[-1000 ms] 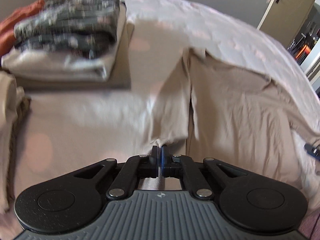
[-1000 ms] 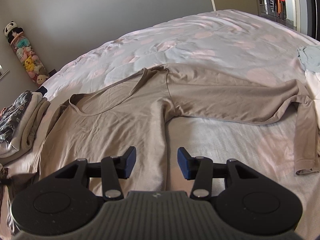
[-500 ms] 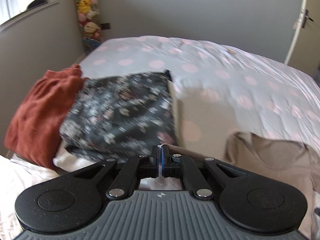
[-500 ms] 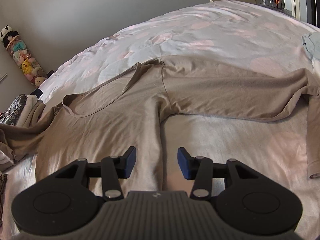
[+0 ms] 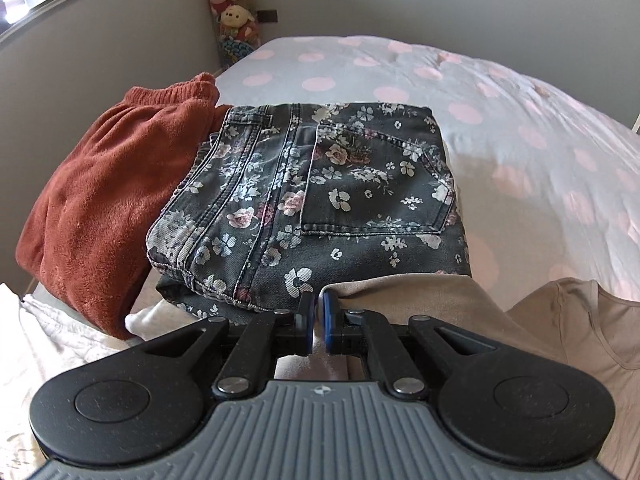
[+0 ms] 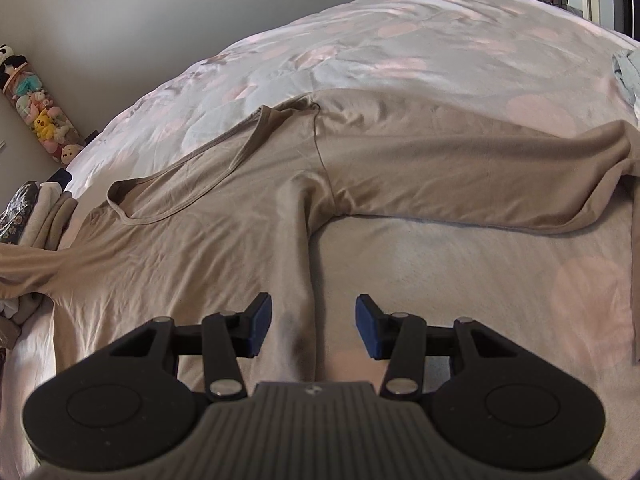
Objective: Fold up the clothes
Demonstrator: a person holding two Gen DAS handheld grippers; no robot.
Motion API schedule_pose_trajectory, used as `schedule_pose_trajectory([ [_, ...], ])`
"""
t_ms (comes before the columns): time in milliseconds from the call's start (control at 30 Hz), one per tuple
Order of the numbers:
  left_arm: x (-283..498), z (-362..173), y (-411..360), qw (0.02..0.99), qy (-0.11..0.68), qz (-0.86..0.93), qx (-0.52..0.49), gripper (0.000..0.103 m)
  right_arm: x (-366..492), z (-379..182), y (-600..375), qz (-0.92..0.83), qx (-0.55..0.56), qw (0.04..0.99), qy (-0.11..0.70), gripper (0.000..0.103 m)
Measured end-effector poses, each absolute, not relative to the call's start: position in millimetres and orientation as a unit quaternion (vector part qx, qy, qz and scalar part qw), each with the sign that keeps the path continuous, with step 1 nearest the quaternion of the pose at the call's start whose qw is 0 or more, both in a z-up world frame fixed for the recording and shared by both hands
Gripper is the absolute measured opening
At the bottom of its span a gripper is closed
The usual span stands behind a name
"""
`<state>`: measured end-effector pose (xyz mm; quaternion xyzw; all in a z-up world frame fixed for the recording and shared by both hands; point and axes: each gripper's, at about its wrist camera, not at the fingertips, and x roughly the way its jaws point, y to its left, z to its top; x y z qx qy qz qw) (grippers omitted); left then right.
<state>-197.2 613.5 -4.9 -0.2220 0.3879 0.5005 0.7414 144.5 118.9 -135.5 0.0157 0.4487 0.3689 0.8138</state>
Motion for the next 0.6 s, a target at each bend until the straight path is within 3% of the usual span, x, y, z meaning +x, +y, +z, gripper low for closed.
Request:
schedule_pose_trajectory([
  [167, -203, 14, 577, 0.774, 0.358, 0.494, -0.17, 0.043, 145, -133, 112, 0.363, 0.029, 0.817, 0.446, 0.052],
  [367, -203, 21, 511, 0.809, 0.376, 0.426, -0.151, 0.044, 147, -128, 97, 0.346, 0.06, 0.822, 0.449, 0.052],
  [600, -191, -30, 428, 0.815, 0.436, 0.312, -0.218, 0.044, 144, -119, 86, 0.344, 0.063, 0.813, 0.467, 0.052],
])
